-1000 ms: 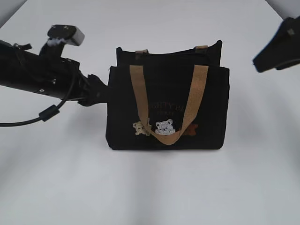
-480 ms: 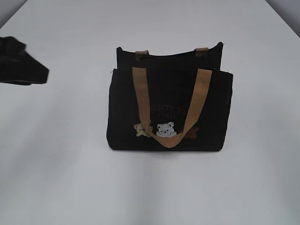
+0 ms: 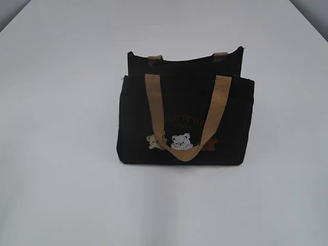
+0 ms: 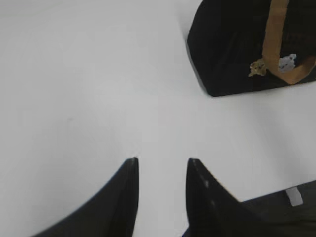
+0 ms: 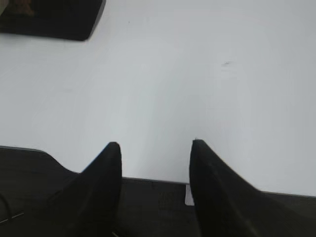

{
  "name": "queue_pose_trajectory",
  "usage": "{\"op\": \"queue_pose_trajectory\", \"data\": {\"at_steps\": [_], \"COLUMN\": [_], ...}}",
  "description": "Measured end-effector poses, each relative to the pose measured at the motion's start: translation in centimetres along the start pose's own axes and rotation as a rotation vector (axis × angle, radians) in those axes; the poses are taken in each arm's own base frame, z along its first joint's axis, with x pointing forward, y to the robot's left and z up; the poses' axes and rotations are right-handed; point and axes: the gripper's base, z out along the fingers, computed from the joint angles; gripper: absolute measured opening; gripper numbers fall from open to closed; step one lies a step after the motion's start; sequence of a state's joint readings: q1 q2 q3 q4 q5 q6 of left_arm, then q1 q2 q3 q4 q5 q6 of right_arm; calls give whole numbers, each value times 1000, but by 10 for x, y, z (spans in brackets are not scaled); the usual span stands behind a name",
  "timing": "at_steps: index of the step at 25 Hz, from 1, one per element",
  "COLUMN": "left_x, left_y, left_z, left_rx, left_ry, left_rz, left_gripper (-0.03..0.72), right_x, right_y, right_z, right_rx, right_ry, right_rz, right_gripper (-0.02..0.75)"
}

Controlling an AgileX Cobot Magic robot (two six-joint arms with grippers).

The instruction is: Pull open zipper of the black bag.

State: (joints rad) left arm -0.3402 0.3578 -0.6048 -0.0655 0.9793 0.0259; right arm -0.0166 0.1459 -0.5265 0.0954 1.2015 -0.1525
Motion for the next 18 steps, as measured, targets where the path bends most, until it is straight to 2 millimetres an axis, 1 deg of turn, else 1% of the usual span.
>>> {"op": "queue_pose_trajectory", "data": {"at_steps": [2,4,7,9,13,18], "left_x": [21,37,49,53,53,53], "left_y": [3,4,4,4,4,4], "left_z": [-9,-15,-30,-35,-35,-35], "left_rx": [-31,-50,-55,-55,-55,-55], "left_ry": [-34,-52,-165,-201,-201,-196], "left_rz": [20,32,38,39,39,39], "left_gripper": [246,246,246,246,246,246], "right_x": [5,10,15,15,13,12], "right_y": [1,2,3,3,2,3], "right_z": [-5,-10,-15,-15,-9,-8], "right_rx": [7,13,19,22,25,20], "right_ry": [-49,-101,-151,-164,-192,-208], "right_rz": [-7,-19,-33,-41,-47,-43], "right_gripper": [358,358,358,357,349,347]}}
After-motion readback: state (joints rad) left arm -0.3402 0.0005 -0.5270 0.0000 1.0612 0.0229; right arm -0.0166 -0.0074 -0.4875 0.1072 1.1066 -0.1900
